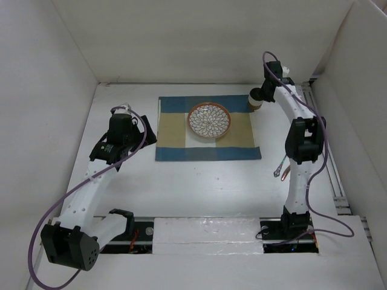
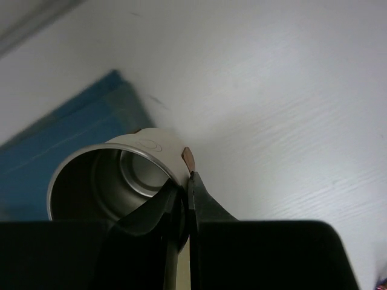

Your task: Set the dinner table for one person

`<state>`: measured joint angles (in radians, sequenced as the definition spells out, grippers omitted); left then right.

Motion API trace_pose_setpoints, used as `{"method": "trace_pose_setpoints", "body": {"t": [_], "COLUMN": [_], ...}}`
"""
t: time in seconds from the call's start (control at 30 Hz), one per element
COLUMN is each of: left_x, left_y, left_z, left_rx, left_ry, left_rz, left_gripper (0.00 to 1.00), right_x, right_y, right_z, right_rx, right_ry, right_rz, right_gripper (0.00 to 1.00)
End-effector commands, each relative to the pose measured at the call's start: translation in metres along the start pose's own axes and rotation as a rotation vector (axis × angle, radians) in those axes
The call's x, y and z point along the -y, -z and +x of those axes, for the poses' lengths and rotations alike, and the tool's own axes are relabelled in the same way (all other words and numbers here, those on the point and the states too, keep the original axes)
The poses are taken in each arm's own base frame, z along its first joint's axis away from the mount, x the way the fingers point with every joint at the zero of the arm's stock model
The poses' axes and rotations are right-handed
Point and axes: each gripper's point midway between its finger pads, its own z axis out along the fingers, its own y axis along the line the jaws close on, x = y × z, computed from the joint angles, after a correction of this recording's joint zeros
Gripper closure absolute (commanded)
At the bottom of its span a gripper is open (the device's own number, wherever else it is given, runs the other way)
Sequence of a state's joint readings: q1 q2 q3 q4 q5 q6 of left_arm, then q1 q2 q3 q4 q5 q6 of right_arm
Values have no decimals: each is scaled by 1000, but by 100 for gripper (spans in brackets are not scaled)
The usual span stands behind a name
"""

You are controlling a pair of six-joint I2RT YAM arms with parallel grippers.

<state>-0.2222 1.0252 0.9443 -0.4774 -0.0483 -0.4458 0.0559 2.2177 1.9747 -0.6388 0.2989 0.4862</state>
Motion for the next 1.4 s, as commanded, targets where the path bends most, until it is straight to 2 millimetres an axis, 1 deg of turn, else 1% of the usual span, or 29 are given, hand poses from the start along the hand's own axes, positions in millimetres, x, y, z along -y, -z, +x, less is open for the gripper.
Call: {"method": "trace_pose_setpoints", "body": {"t": [0.0, 0.03, 0.07, 0.1, 0.17, 0.3, 0.33, 0.4, 0.43, 0.47, 0.5, 0.53, 0.67, 0.83, 0.87, 0.9, 0.93, 0.97, 1.0, 1.03, 1.07, 1.1, 1.13, 1.2, 1.23, 1.27, 1.3, 1.33, 1.37], "left_x": [7, 6, 7, 8, 8, 10, 10, 9, 9, 9, 9, 9, 9, 9, 9, 9, 9, 9, 9, 9, 9, 9, 9, 10, 9, 9, 9, 9, 8], "left_y": [2, 0, 0, 0, 0, 0, 0, 0, 0, 0, 0, 0, 0, 0, 0, 0, 0, 0, 0, 0, 0, 0, -2, -2, -4, -4, -4, -4, -5], "left_z": [-3, -1, -1, -3, -3, -2, -2, -2, -2, -2, -2, -2, -2, -2, -2, -2, -2, -2, -2, -2, -2, -2, 0, 0, 2, 2, 2, 2, 1], "left_rx": [17, 9, 5, 13, 13, 8, 8, 9, 9, 9, 9, 9, 9, 9, 9, 9, 9, 9, 9, 9, 9, 9, 1, -4, -13, -13, -13, -13, -7], "left_ry": [-12, -22, -22, -21, -21, -22, -22, -31, -31, -31, -31, -31, -31, -31, -31, -31, -31, -31, -31, -31, -31, -31, -31, -32, -32, -32, -32, -32, -32], "left_rz": [42, 37, 45, 50, 50, 58, 58, 58, 58, 58, 58, 58, 58, 58, 58, 58, 58, 58, 58, 58, 58, 58, 54, 62, 57, 57, 57, 57, 46], "left_gripper": [0, 0, 0, 0, 0, 0, 0, 0, 0, 0, 0, 0, 0, 0, 0, 0, 0, 0, 0, 0, 0, 0, 0, 0, 0, 0, 0, 0, 0], "right_x": [-40, -43, -54, -57, -74, -80, -86, -90, -86, -86, -88, -84, -86, -85, -87, -87, -88, -90, -88, -89, -91, -92, -95, -99, -98, -91, -89, -76, -65], "right_y": [45, 45, 48, 45, 43, 28, 22, 17, 10, 10, 5, 2, -10, -13, -12, -12, -12, -12, -14, -8, -4, 3, 18, 40, 53, 79, 94, 108, 137], "right_z": [-50, -47, -46, -48, -46, -39, -40, -36, -33, -33, -28, -27, -10, -8, -7, -7, -6, -8, -4, -9, -15, -21, -33, -53, -64, -87, -98, -115, -130], "right_rx": [151, 149, 159, 165, 173, 128, 128, 113, 100, 100, 84, 72, 30, 29, 23, 23, 19, 27, 19, 31, 49, 61, 89, 139, 167, 220, 252, 303, 353], "right_ry": [-1, 10, 21, 18, 29, 56, 55, 59, 57, 57, 62, 59, 71, 71, 72, 72, 72, 69, 72, 67, 61, 56, 45, 26, 16, -9, -21, -46, -68], "right_rz": [-52, -38, -48, -52, -76, -69, -79, -95, -91, -91, -97, -97, -112, -111, -120, -120, -128, -133, -128, -135, -146, -153, -182, -212, -216, -226, -229, -192, -184], "right_gripper": [100, 100, 100, 100, 100, 100, 100, 100, 100, 100, 100, 100, 100, 99, 95, 88, 64, 54, 46, 36, 0, 0, 0, 0, 0, 0, 0, 0, 0]}}
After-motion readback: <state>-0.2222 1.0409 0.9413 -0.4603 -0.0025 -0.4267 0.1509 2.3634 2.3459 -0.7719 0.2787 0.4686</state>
